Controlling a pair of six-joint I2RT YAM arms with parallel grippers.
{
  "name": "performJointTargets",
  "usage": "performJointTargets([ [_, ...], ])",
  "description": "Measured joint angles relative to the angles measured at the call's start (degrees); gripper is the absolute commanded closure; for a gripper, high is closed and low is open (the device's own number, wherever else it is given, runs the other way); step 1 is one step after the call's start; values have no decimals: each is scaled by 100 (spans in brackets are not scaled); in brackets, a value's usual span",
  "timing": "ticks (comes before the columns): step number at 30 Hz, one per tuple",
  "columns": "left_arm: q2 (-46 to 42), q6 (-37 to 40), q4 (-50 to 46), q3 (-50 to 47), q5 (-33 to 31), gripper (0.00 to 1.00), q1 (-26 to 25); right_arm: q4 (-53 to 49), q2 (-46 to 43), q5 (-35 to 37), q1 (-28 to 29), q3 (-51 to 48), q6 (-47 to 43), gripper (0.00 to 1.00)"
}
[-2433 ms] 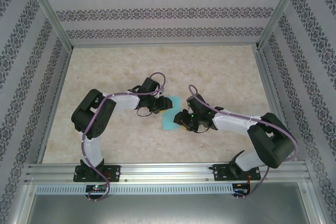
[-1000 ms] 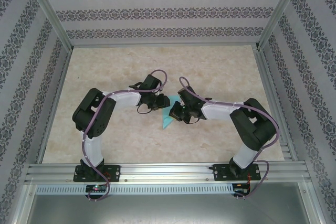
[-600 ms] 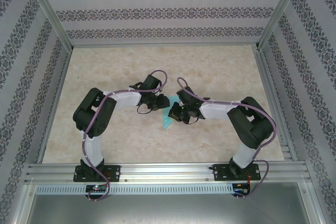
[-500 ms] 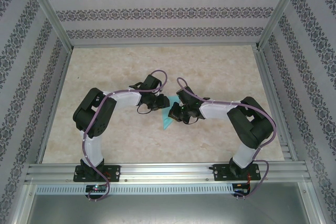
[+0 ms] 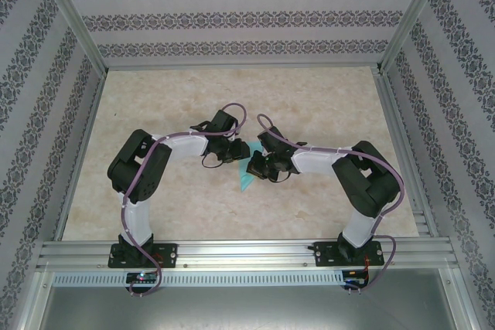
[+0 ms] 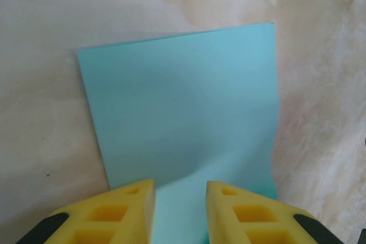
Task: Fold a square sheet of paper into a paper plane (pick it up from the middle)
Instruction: Third fold the triangle at the center of the table.
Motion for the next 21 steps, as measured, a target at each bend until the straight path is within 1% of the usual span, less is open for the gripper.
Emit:
performJointTargets([
  [21, 2, 0, 0, 0, 37, 70, 0, -26, 85, 2, 0, 52, -4, 90],
])
